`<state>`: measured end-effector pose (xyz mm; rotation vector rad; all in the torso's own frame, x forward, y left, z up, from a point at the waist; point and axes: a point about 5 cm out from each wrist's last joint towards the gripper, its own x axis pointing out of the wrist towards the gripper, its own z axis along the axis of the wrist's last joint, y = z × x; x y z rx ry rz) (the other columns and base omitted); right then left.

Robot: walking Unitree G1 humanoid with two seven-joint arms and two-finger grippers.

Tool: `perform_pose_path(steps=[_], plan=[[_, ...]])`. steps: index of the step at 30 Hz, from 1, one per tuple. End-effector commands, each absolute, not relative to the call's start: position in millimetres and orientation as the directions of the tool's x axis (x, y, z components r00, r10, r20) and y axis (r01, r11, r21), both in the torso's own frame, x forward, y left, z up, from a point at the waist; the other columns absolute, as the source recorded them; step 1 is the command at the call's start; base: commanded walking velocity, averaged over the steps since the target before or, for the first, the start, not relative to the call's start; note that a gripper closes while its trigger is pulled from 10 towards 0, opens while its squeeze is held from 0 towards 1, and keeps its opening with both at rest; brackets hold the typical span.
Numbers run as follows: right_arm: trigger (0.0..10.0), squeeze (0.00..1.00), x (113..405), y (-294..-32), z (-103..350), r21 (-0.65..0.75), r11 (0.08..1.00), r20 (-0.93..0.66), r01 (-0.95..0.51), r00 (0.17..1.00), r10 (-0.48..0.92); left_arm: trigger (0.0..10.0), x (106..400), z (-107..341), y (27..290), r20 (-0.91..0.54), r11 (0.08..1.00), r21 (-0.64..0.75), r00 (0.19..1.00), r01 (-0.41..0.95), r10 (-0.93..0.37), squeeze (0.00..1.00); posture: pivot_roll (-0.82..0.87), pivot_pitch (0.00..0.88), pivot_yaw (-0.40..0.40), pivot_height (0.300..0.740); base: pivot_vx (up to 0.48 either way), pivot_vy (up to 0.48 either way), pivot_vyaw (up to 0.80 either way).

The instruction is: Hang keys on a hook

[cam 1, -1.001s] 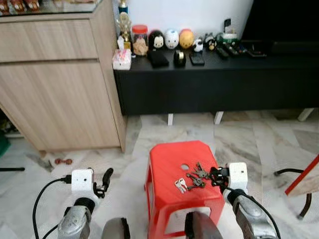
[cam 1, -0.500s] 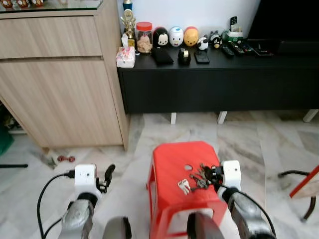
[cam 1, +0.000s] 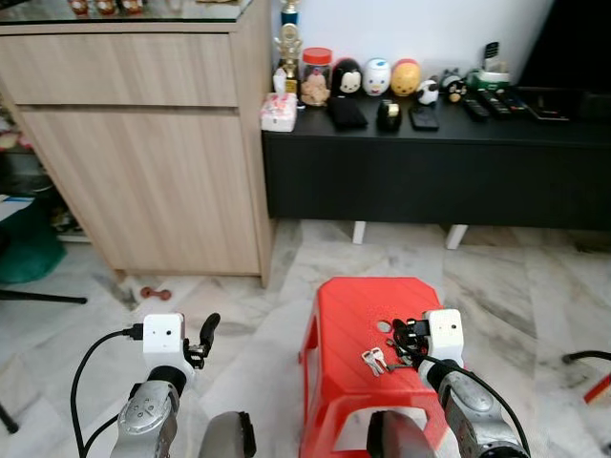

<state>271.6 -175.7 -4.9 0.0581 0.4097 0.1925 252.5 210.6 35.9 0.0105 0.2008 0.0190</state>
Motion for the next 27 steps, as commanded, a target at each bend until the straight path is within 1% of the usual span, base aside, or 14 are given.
perform_pose_path(steps=[1,12,20,25,27], plan=[[10.0,0.0,272,-180,-5,0.088,0.981,-0.396,-0.17,0.898,0.191,10.0,253,36,209,-0.192,1.0,0.022,0.981,-0.011,0.015,0.0,-0.03,0.0,-0.042,0.6,0.349,0.0,0.0],[10.0,0.0,270,-179,-8,0.074,0.98,-0.416,-0.183,0.888,0.197,10.0,252,33,210,-0.2,1.0,0.022,0.98,-0.019,0.023,0.0,-0.03,0.0,-0.046,0.6,0.377,0.0,0.0],[10.0,0.0,265,-186,-12,0.073,0.978,-0.443,-0.195,0.873,0.207,10.0,247,29,212,-0.212,0.999,0.023,0.977,-0.029,0.033,0.0,-0.03,0.0,-0.049,0.6,0.0,0.0,0.0],[10.0,0.0,254,-190,-24,0.073,0.956,-0.543,-0.283,0.793,0.276,10.0,240,26,213,-0.227,0.999,0.022,0.973,-0.035,0.039,0.0,-0.03,0.0,-0.052,0.6,0.0,0.0,0.0],[10.0,0.0,253,-191,-25,0.069,0.953,-0.554,-0.295,0.783,0.282,10.0,238,25,213,-0.231,0.999,0.023,0.972,-0.035,0.039,0.0,-0.02,0.0,-0.053,0.6,0.0,0.0,0.0]])
